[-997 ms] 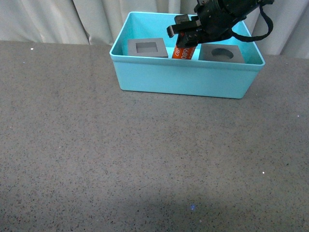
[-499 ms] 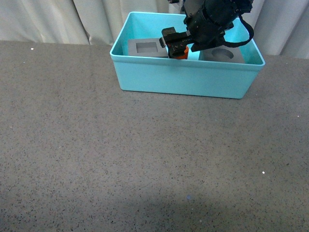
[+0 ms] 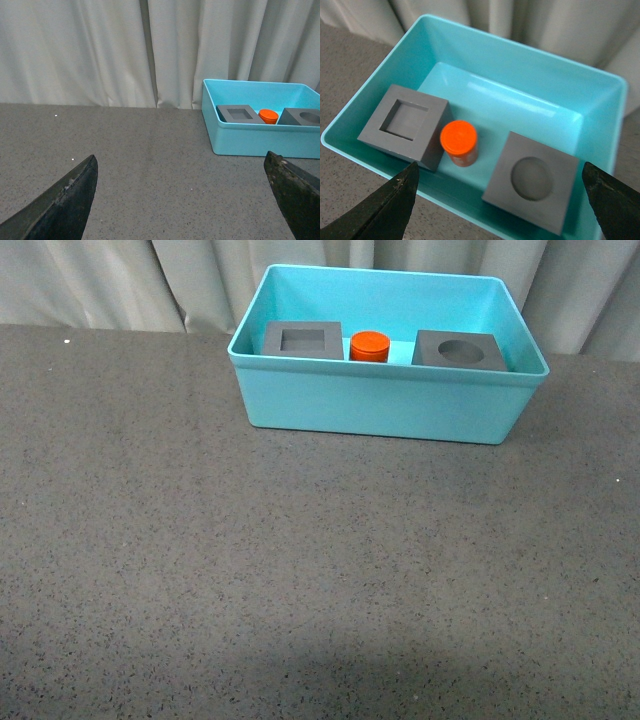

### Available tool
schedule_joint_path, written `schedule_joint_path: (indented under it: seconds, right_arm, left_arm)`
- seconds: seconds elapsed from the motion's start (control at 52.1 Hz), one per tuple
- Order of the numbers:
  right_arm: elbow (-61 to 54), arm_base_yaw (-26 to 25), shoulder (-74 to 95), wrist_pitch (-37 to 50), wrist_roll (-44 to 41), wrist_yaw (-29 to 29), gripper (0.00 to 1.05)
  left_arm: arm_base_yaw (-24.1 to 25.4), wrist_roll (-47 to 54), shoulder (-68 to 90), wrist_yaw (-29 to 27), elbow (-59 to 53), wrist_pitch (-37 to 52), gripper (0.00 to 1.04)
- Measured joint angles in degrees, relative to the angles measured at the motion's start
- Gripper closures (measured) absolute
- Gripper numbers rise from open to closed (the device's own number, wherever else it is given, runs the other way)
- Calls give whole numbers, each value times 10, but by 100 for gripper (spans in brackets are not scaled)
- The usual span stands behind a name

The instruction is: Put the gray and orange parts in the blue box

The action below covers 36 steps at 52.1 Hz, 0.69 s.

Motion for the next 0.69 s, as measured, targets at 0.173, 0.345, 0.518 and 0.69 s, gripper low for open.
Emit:
schedule_joint_path:
  seconds: [0.173,0.345,0.518,0.69]
  right_arm:
    - [-173,-19,-135,109,2,67,10]
    - [-355,-59,-306,153,9,122,10]
    - [-474,-108,-456,135,14,172,10]
    - [-566,-135,-601,113,9,244,10]
  left_arm:
    - [0,0,0,0,0,0,7]
    - [0,0,0,0,0,0,7]
    - [0,0,0,0,0,0,7]
    - [0,0,0,0,0,0,7]
